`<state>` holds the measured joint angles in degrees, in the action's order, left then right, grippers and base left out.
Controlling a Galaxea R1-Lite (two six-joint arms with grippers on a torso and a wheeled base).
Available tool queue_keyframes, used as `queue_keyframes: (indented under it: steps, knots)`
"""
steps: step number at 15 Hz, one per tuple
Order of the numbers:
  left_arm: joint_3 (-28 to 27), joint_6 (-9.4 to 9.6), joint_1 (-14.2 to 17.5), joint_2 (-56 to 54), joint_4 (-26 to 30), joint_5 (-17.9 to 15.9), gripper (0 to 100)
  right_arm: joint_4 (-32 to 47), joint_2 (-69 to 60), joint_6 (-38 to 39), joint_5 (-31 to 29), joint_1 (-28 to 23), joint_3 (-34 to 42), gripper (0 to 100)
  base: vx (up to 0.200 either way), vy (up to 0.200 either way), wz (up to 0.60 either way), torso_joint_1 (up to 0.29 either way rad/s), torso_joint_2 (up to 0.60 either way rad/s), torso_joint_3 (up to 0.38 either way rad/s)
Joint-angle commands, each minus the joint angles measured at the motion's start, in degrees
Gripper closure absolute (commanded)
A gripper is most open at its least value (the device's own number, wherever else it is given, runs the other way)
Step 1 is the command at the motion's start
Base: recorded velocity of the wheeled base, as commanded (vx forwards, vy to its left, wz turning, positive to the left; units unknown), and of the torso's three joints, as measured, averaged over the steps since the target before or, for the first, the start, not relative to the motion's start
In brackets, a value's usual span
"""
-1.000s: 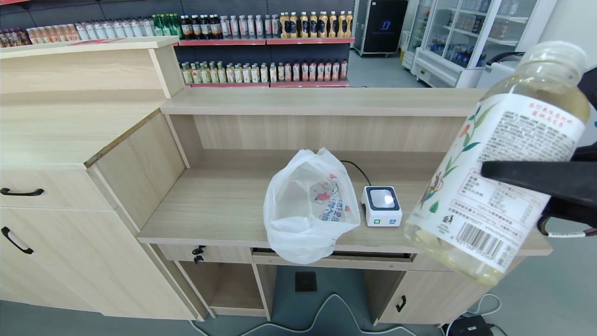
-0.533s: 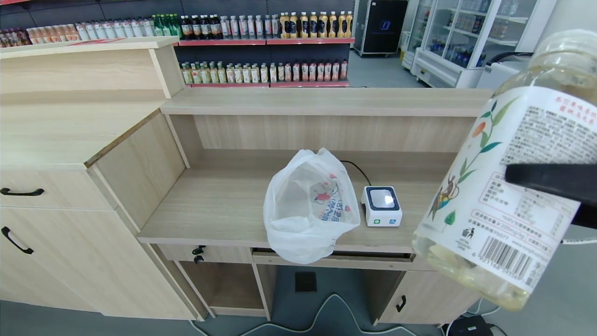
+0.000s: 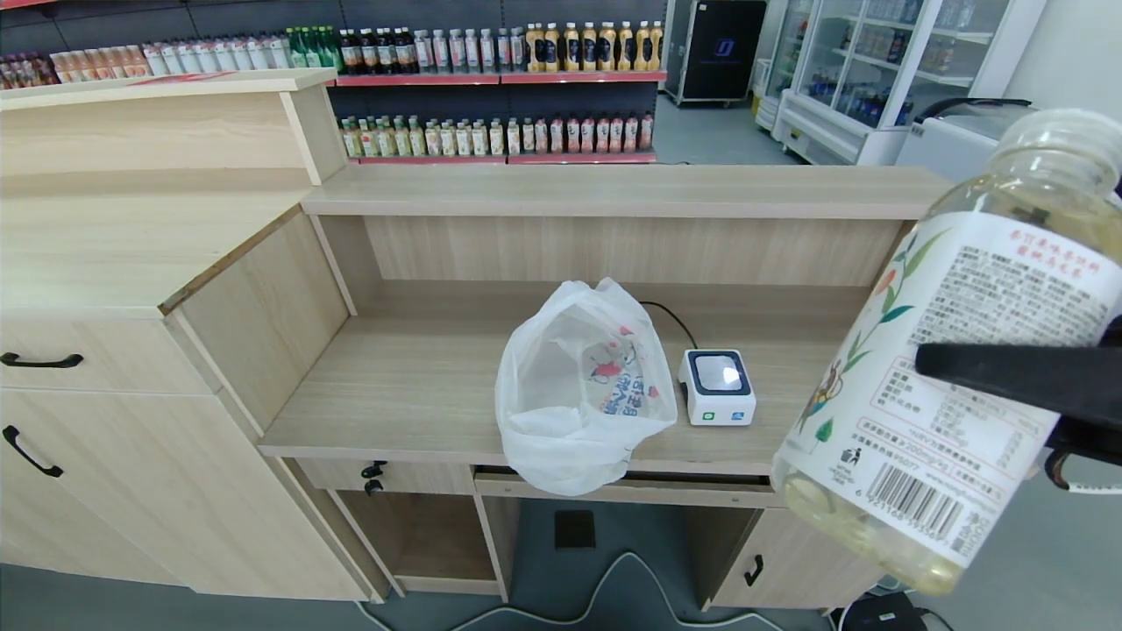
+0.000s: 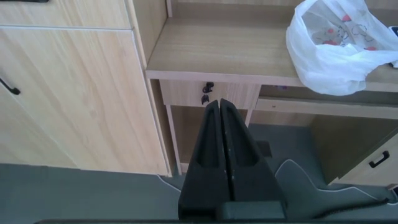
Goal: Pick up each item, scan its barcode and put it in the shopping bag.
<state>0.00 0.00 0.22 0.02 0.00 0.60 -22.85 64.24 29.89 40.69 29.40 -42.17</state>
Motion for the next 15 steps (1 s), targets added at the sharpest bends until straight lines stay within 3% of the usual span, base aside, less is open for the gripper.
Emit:
queue_keyframes:
  steps: [1,15]
  knots:
    - [0.0,0.0,0.0,0.0,0.0,0.0,100,0.5,-1.1,0.0,0.0,0.0,0.3,100,0.0,0.0,0.0,0.0,0.0,0.0]
    - [0.0,0.0,0.0,0.0,0.0,0.0,100,3.9,-3.0,-3.5,0.3,-0.8,1.7,100,0.0,0.0,0.0,0.0,0.0,0.0]
